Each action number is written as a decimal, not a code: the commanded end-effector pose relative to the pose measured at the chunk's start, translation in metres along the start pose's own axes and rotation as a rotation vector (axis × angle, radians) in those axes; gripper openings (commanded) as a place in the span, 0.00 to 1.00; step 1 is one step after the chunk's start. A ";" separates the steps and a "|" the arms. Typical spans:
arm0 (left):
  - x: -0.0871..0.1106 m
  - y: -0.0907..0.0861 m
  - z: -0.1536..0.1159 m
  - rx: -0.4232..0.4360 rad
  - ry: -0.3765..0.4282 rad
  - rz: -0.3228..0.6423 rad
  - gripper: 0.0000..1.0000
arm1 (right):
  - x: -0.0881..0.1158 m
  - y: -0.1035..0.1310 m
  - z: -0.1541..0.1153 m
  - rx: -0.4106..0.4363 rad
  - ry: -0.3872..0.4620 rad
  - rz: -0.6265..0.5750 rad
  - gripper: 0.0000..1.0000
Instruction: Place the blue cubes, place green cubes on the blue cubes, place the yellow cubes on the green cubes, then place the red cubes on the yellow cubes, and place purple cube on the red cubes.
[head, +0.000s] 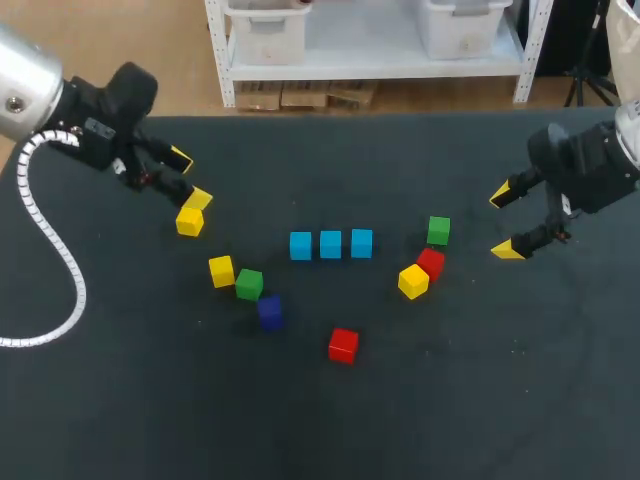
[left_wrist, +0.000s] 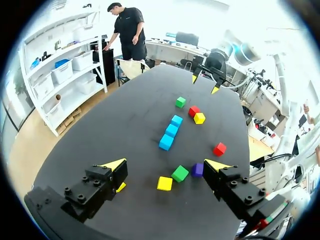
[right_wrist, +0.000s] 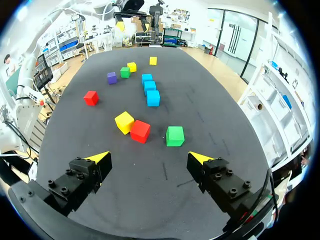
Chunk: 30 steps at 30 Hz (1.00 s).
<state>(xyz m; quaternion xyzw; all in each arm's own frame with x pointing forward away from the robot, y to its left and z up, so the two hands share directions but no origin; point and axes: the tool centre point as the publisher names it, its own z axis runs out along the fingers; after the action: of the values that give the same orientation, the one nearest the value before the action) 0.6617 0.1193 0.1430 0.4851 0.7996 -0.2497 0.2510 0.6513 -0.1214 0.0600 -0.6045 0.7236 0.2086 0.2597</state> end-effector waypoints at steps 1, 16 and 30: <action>0.001 0.000 0.000 0.000 -0.005 0.002 1.00 | 0.000 -0.001 0.001 -0.001 -0.003 -0.001 1.00; 0.001 0.000 0.000 0.000 -0.005 0.002 1.00 | 0.000 -0.001 0.001 -0.001 -0.003 -0.001 1.00; 0.001 0.000 0.000 0.000 -0.005 0.002 1.00 | 0.001 0.015 0.006 -0.015 0.050 -0.316 1.00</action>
<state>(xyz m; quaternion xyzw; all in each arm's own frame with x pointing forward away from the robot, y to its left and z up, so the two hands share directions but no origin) 0.6617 0.1190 0.1432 0.4849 0.7999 -0.2495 0.2506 0.6426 -0.1163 0.0558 -0.7160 0.6277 0.1581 0.2615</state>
